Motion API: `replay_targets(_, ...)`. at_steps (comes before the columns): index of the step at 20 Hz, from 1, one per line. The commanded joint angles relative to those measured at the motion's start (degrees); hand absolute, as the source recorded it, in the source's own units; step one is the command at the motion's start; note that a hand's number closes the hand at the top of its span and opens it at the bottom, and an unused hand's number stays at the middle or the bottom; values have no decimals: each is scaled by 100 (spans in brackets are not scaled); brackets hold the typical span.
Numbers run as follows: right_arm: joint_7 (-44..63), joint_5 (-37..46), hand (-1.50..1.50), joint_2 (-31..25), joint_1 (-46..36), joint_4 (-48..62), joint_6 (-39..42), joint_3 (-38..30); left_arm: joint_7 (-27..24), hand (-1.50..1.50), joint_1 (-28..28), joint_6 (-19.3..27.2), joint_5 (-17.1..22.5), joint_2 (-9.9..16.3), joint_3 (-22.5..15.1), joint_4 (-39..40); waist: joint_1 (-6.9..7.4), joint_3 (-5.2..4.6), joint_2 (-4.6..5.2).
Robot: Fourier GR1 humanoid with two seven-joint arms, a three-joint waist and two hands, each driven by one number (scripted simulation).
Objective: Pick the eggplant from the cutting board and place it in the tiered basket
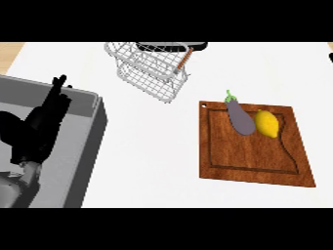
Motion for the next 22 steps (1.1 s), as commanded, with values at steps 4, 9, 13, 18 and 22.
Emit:
replay_targets(4,736,-229,150,-208,-485,816,1198,621,-168,0,201,-232,305,114,-387,-346,139,-104,95)
replay_targets(9,1223,1099,-150,-568,-382,1880,-143,721,-229,0,223,-361,815,196,-611,-272,60,-133,244)
replay_targets(13,1104,1306,-150,-355,-889,1907,446,1310,-312,0,189,-462,1057,156,-772,-181,106,-109,129)
replay_targets(18,1679,1583,-150,-742,-1384,1757,1523,2016,-458,0,186,-433,1179,230,-883,-41,25,-126,98)
replay_targets(22,2657,2173,-150,-1058,-2055,1674,1929,2615,-497,0,164,-436,1260,342,-941,-118,68,-139,69)
